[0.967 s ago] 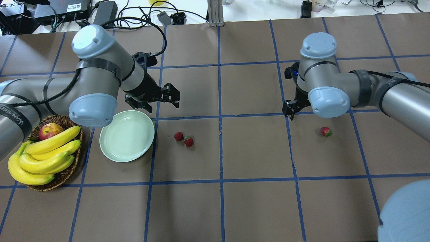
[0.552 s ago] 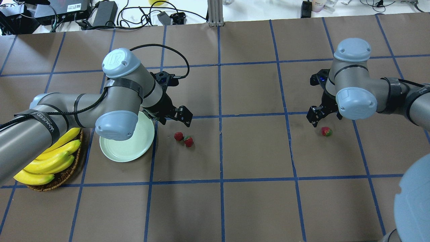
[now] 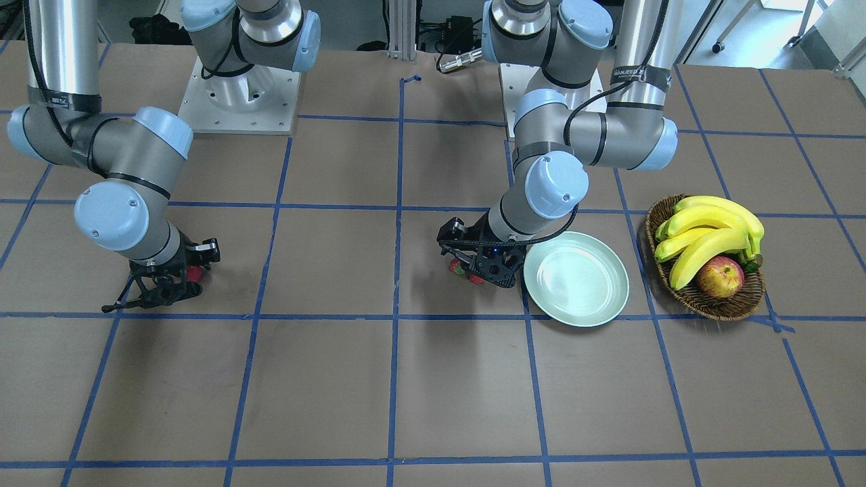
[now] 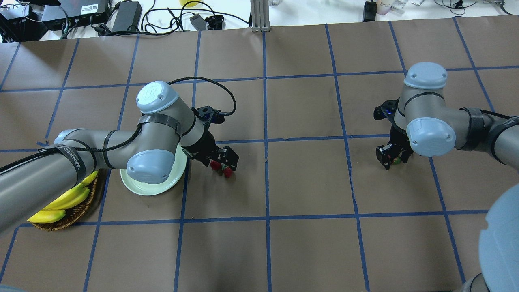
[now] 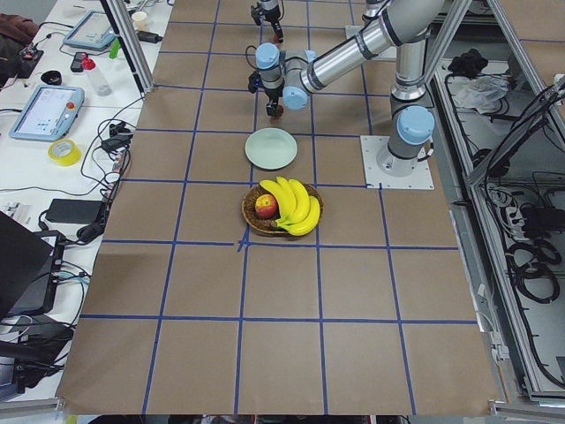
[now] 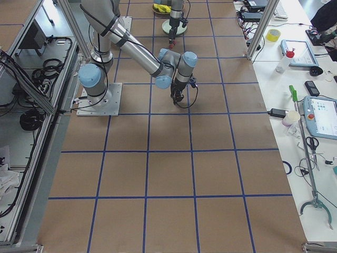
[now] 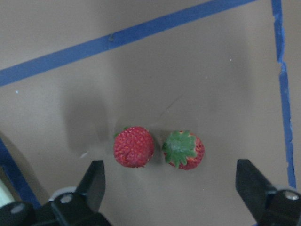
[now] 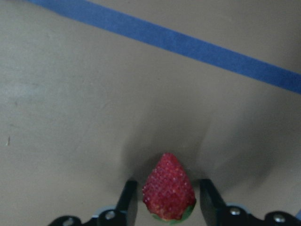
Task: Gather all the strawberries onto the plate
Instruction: 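Grasp the lone far strawberry with the right gripper while the left approaches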
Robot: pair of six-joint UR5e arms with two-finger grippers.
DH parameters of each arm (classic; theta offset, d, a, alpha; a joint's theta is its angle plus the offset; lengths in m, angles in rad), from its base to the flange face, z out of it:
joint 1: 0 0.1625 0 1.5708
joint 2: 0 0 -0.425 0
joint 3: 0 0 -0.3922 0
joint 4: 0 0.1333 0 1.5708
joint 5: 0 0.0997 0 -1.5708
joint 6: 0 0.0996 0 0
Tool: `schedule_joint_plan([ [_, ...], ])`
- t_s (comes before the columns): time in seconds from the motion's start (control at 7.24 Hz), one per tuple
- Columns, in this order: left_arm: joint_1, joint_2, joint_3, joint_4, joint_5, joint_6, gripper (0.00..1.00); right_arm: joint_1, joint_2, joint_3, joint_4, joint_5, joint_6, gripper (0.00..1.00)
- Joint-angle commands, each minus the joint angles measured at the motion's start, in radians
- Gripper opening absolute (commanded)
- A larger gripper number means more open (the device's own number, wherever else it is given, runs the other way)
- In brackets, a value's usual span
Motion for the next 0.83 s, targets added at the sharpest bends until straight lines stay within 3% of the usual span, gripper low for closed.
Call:
schedule_joint_plan([
  [0.0,0.000,-0.031,0.004,0.003,-0.005,0.008,1.00,0.000,-0.002,0.001,0.002,0.013,0.009,0.00],
  [0.14,0.000,-0.046,0.004,0.006,-0.003,0.009,1.00,0.001,-0.007,-0.001,0.008,0.016,0.071,0.00],
  [0.28,0.000,-0.057,0.006,0.040,-0.003,0.011,1.00,0.016,-0.014,-0.004,0.011,0.106,0.146,0.00],
  [0.41,0.000,-0.050,0.019,0.051,0.001,0.023,1.00,0.042,-0.030,-0.001,0.014,0.274,0.212,0.00],
  [0.55,0.003,-0.030,0.054,0.039,0.018,0.020,1.00,0.112,-0.036,0.007,0.008,0.368,0.265,0.00],
  [0.69,0.001,-0.030,0.064,0.025,0.015,-0.015,1.00,0.177,-0.034,0.008,0.000,0.519,0.299,0.00],
])
